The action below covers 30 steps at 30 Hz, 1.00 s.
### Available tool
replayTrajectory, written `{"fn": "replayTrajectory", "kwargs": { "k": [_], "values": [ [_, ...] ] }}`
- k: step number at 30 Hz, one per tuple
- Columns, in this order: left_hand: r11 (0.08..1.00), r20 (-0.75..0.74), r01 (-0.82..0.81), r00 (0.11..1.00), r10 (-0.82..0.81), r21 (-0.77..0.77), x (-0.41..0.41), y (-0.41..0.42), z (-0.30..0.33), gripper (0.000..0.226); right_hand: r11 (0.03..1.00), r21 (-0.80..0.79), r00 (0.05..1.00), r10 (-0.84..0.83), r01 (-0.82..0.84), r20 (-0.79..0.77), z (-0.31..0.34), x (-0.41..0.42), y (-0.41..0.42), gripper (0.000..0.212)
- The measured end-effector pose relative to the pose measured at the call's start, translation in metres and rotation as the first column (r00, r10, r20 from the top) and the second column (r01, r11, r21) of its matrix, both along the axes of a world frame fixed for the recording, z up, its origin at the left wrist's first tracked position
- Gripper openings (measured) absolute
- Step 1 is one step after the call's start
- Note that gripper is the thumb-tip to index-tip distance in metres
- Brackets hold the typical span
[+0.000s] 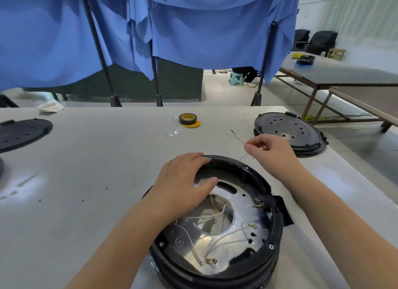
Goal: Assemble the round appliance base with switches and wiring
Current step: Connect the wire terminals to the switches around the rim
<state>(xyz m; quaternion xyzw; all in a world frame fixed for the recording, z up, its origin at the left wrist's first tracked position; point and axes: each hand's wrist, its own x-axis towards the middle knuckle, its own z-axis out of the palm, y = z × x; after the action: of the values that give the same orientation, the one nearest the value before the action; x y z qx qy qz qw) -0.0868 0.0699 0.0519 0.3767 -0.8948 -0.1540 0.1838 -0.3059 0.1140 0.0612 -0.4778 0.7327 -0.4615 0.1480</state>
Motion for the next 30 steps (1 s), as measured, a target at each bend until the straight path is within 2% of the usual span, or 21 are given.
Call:
{"fn": "replayTrajectory", "kwargs": {
  "k": [2,4,7,11,17,20,24,27,30],
  "values": [
    [0.992,-0.239,-0.026,0.970,0.055,0.120,0.001,0.003,0.008,0.037,0.995,-0.080,0.997,0.069,-0.067,0.018,0.010,0.020,0.019,0.007],
    [0.966,-0.443,-0.015,0.887,0.132,0.259,0.001,0.006,0.016,0.025,0.984,-0.127,0.992,0.125,-0.125,-0.009,0.017,0.039,0.032,0.009],
    [0.928,-0.626,0.066,0.755,0.194,0.367,-0.001,0.012,0.026,0.012,0.969,-0.160,0.982,0.185,-0.188,-0.033,0.019,0.058,0.038,0.010],
    [0.899,-0.710,0.098,0.652,0.266,0.426,-0.003,0.017,0.033,0.004,0.962,-0.177,0.978,0.205,-0.210,-0.045,0.015,0.068,0.038,0.010],
    [0.813,-0.732,0.227,0.604,0.315,0.537,-0.001,0.020,0.034,0.010,0.944,-0.144,0.953,0.285,-0.298,-0.103,0.009,0.073,0.041,0.012],
    [0.812,-0.726,0.224,0.611,0.314,0.539,-0.001,0.019,0.035,0.011,0.940,-0.142,0.948,0.296,-0.311,-0.121,0.010,0.065,0.046,0.010],
    [0.846,-0.668,0.187,0.705,0.239,0.500,-0.001,0.019,0.034,0.016,0.962,-0.140,0.962,0.209,-0.235,-0.178,0.007,0.046,0.054,0.009],
    [0.887,-0.579,0.189,0.809,0.103,0.422,-0.005,0.026,0.030,0.020,0.976,-0.144,0.980,0.142,-0.162,-0.142,-0.002,0.035,0.057,0.007],
    [0.902,-0.436,0.234,0.898,-0.059,0.361,-0.010,0.036,0.022,0.017,0.981,-0.167,0.995,0.095,-0.100,-0.035,-0.013,0.030,0.059,0.011]
  ]
}}
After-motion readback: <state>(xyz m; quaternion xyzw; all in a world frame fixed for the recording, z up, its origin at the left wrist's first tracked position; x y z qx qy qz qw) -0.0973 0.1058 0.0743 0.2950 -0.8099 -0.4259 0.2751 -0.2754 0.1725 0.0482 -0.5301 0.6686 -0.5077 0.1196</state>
